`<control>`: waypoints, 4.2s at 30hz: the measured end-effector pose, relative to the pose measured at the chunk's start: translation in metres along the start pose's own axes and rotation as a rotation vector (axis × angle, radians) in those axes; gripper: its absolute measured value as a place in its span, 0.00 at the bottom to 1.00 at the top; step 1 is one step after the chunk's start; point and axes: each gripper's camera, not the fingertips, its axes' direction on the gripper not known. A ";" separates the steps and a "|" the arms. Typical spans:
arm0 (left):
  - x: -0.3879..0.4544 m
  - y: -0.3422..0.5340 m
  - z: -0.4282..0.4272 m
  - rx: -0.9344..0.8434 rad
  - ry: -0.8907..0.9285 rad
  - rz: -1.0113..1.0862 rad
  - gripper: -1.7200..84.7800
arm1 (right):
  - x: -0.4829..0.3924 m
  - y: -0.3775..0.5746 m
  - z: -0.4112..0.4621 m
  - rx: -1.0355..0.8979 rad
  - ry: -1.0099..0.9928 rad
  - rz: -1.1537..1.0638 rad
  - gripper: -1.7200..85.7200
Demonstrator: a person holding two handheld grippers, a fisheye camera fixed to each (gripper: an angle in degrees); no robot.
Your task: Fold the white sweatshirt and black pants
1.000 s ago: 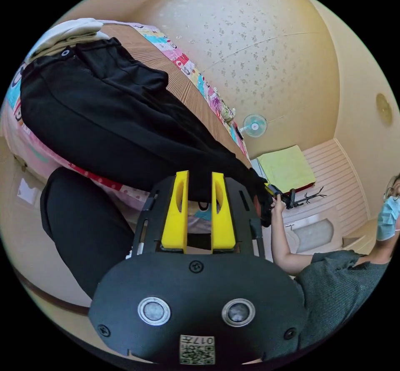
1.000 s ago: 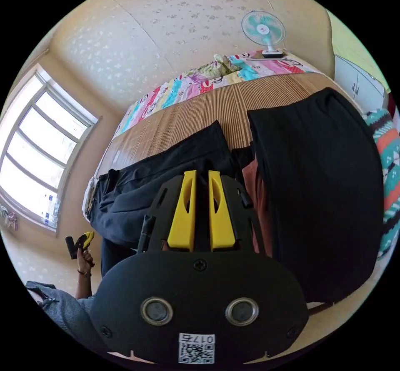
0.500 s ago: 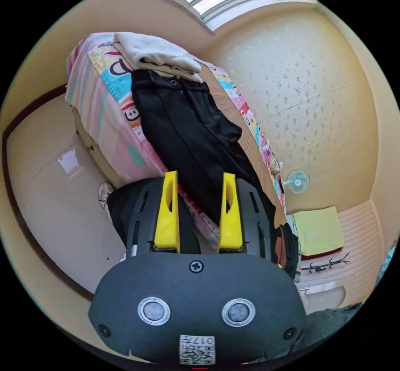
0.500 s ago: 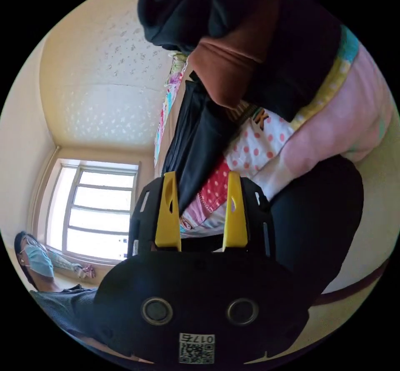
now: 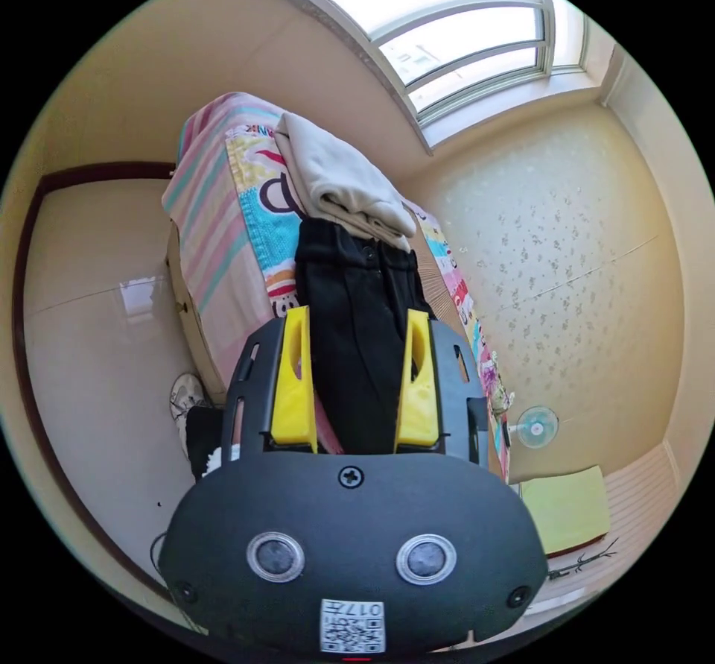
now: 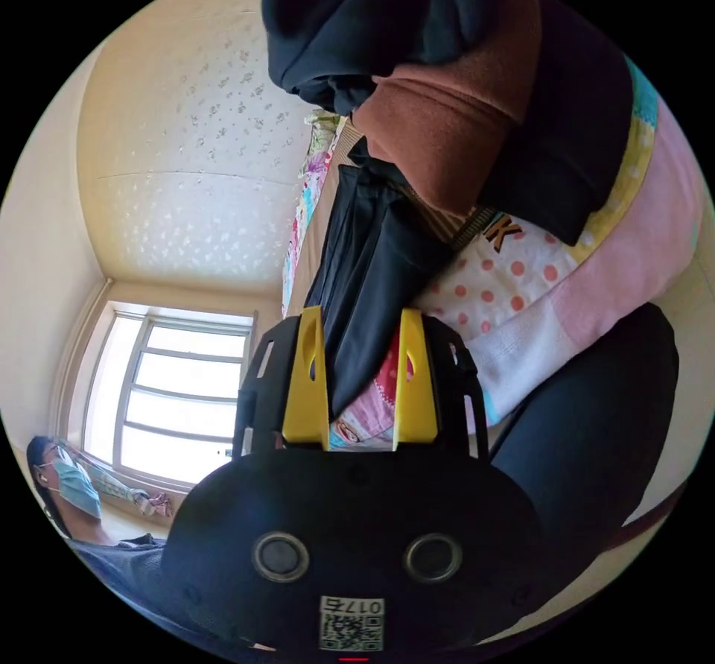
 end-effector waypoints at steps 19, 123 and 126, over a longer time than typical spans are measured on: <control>0.049 0.002 -0.060 -0.154 0.354 0.312 0.07 | -0.107 0.050 -0.037 0.117 0.088 -0.439 0.03; 0.020 0.070 0.120 -0.128 0.087 0.333 0.20 | 0.042 -0.033 -0.011 -0.009 0.174 -0.129 0.02; -0.011 0.020 0.121 -0.016 -0.015 0.242 0.23 | 0.042 -0.028 -0.024 0.016 0.137 -0.121 0.02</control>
